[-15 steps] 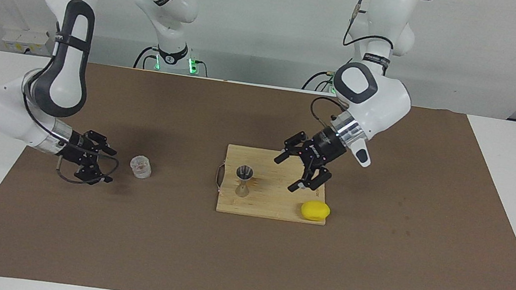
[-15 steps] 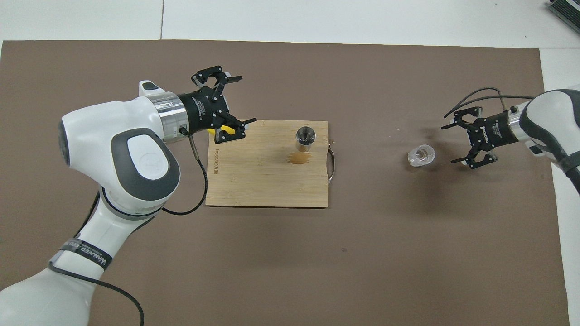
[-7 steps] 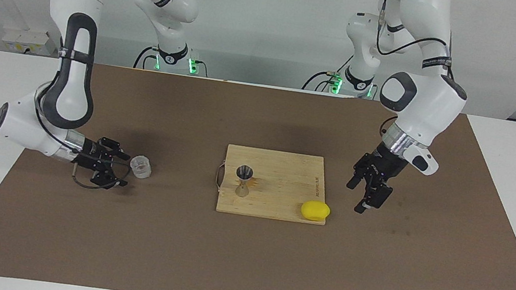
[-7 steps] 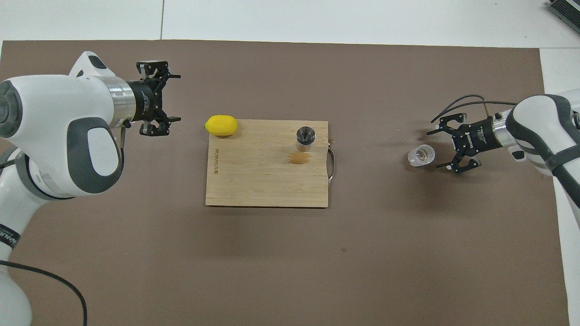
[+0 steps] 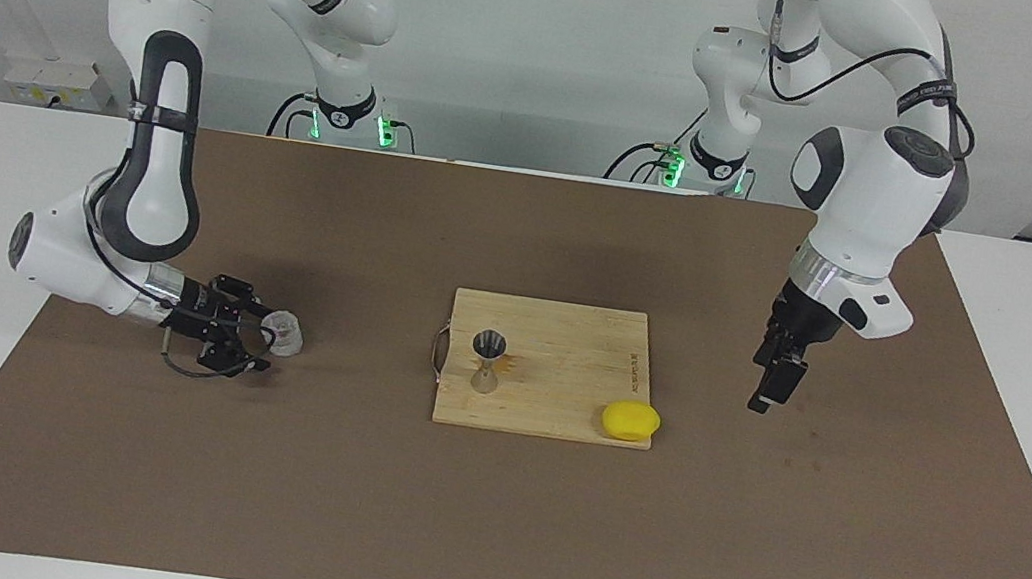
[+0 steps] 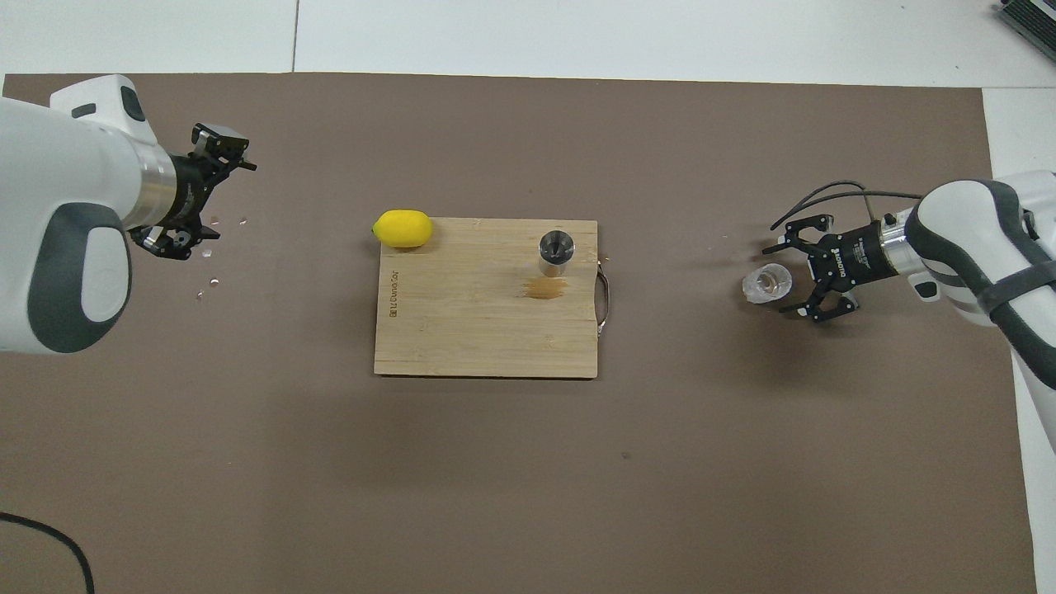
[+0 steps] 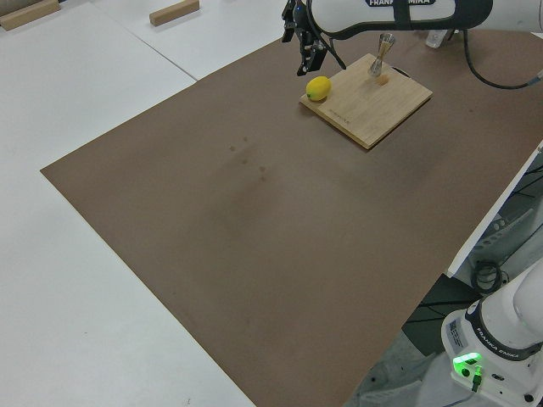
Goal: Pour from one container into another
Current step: 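Lift the glass with the right gripper while the left gripper returns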
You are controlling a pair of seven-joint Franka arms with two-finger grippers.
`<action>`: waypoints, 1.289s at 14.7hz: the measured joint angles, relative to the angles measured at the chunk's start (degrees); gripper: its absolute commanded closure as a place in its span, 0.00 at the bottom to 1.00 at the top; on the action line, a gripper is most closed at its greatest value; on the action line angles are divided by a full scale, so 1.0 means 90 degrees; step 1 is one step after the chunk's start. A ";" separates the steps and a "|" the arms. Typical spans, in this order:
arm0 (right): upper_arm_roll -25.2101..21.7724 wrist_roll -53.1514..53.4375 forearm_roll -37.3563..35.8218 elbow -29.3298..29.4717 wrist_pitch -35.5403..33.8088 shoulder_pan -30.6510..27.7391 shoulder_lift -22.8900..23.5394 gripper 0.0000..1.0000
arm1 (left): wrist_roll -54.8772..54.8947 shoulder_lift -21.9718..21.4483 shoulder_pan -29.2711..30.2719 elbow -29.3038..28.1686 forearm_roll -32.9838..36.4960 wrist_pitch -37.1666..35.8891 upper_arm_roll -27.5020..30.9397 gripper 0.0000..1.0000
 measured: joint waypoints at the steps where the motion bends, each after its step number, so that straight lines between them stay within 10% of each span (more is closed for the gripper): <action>1: 0.0001 -0.0012 0.0004 -0.0011 0.0000 0.0002 0.0000 0.55 | 0.0663 -0.0071 0.0145 0.0000 0.0002 -0.0161 -0.0002 0.00; 3: 0.0005 -0.0017 0.0008 -0.0020 -0.0005 0.0008 -0.0001 1.00 | 0.2112 -0.0213 0.0450 0.0003 0.0002 -0.0507 0.0006 0.00; 11: 0.0116 0.0061 0.0031 0.0038 -0.0115 0.0023 -0.0205 1.00 | 0.6373 -0.0835 0.0635 0.0005 0.0008 -0.1993 0.0000 0.00; 19: 0.0200 0.2289 0.0060 0.0485 0.0291 0.1107 -0.0687 1.00 | 0.6862 -0.1094 0.1587 0.0935 0.0038 -0.3699 -0.0935 0.00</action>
